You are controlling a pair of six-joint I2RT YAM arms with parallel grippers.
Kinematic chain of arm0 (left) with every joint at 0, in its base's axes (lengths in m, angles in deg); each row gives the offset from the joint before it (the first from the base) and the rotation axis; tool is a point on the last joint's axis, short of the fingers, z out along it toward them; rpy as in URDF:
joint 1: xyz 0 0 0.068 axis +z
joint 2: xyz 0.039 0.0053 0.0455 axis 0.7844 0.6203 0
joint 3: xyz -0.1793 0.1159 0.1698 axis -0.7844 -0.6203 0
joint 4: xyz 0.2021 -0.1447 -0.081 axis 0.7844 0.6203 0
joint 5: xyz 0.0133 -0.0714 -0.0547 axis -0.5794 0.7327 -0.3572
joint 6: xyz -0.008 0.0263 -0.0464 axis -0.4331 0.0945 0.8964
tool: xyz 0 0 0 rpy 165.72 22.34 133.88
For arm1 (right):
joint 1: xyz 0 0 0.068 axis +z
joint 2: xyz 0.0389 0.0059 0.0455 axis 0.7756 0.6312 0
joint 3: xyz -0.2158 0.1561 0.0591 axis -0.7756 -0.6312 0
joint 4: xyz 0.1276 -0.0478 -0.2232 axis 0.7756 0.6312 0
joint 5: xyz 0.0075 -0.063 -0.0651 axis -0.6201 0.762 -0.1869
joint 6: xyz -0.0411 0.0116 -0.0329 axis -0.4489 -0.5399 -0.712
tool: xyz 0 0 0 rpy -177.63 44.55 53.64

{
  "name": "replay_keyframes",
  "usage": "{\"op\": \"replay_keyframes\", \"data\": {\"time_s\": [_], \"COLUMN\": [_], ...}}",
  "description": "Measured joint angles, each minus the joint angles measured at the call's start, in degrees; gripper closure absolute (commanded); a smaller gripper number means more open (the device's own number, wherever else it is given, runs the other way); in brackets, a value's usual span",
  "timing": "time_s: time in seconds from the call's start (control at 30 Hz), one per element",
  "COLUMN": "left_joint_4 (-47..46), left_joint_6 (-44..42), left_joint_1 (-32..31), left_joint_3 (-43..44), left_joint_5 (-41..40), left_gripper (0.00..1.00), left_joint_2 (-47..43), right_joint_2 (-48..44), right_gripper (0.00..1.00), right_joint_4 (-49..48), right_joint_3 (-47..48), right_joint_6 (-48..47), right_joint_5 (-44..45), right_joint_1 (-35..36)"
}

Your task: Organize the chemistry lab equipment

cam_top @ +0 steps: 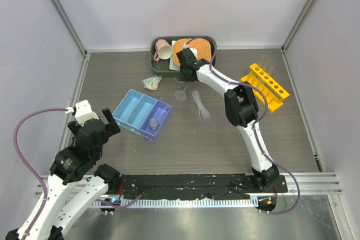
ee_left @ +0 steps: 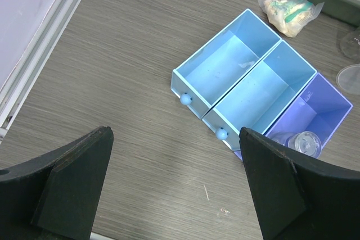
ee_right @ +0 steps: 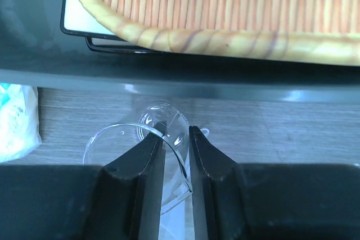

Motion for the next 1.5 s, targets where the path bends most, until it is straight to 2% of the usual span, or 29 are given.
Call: {"op": "replay_keyframes", "data": {"time_s": [0.27,0.47,0.63,0.87,1.5], "left_joint_4": [-0.04,-0.07,-0.09,-0.11,-0.13], "left_joint_6": [0.00,0.00,0.00,0.00,-0.02], "left_joint_1": [0.00,0.00,0.00,0.00,0.00], "left_joint_3": [0.00,0.00,0.00,0.00,0.00], "left_joint_5": [0.02,0.20,0.42,0.48,0.98], "left_gripper": [0.00,0.00,0.00,0.00,0.00], "left_joint_2": [0.11,0.11,0.35,0.35,0.33], "right_joint_2": [-7.61,-16.17,-20.59,-22.01,-21.57], "right_gripper": [0.99,0.99,0.99,0.99,0.99], "right_joint_4": [2.16,4.31,6.86,8.87,7.39], "right_joint_3": [-1.95,-1.95,-2.16,-7.28,-17.14], "right_joint_6": [-3.78,-7.80,-9.20,-9.66,-8.24], "right_joint_5": [3.78,8.52,9.20,10.29,9.97], "right_joint_1": [2.91,10.23,16.13,20.44,24.00]}}
